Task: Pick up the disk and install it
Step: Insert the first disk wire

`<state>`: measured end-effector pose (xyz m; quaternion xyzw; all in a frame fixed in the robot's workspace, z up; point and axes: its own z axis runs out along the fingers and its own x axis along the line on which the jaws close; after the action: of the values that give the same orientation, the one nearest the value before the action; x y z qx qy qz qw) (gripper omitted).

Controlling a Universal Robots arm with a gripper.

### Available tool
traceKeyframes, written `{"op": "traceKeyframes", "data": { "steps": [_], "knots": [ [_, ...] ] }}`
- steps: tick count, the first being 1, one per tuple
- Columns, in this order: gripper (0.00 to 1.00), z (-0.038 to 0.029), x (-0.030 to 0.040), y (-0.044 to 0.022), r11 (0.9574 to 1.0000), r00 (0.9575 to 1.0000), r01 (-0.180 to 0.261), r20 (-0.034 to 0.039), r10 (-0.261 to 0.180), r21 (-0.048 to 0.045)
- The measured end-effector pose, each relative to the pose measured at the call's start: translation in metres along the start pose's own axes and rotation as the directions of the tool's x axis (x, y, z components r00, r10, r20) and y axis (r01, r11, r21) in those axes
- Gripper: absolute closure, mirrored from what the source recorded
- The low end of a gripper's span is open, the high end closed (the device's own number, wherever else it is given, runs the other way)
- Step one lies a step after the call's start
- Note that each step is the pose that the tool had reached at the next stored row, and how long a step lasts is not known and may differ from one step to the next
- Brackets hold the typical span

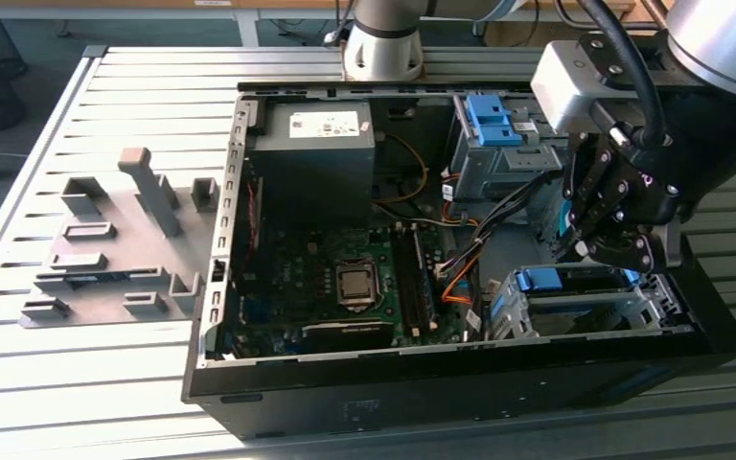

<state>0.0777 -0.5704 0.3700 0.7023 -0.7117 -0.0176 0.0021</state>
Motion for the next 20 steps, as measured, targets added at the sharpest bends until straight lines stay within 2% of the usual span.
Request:
{"op": "traceKeyframes", "data": {
  "steps": [4,6,7,17,20],
  "knots": [
    [0.89,0.0001,0.0000,-0.0001,1.0000,1.0000,0.000,0.0001,0.000,0.0000],
    [0.89,0.0002,0.0000,-0.0022,1.0000,1.0000,0.000,0.0002,0.000,-0.0001],
    [0.89,0.0003,0.0000,-0.0050,1.0000,1.0000,0.000,0.0003,0.000,0.0000],
    [0.89,0.0009,-0.0010,-0.0490,1.0000,1.0000,0.001,-0.0001,-0.001,-0.0026],
    [0.89,0.0013,-0.0022,-0.0557,1.0000,1.0000,0.002,0.0000,-0.002,-0.0026]
  ]
}}
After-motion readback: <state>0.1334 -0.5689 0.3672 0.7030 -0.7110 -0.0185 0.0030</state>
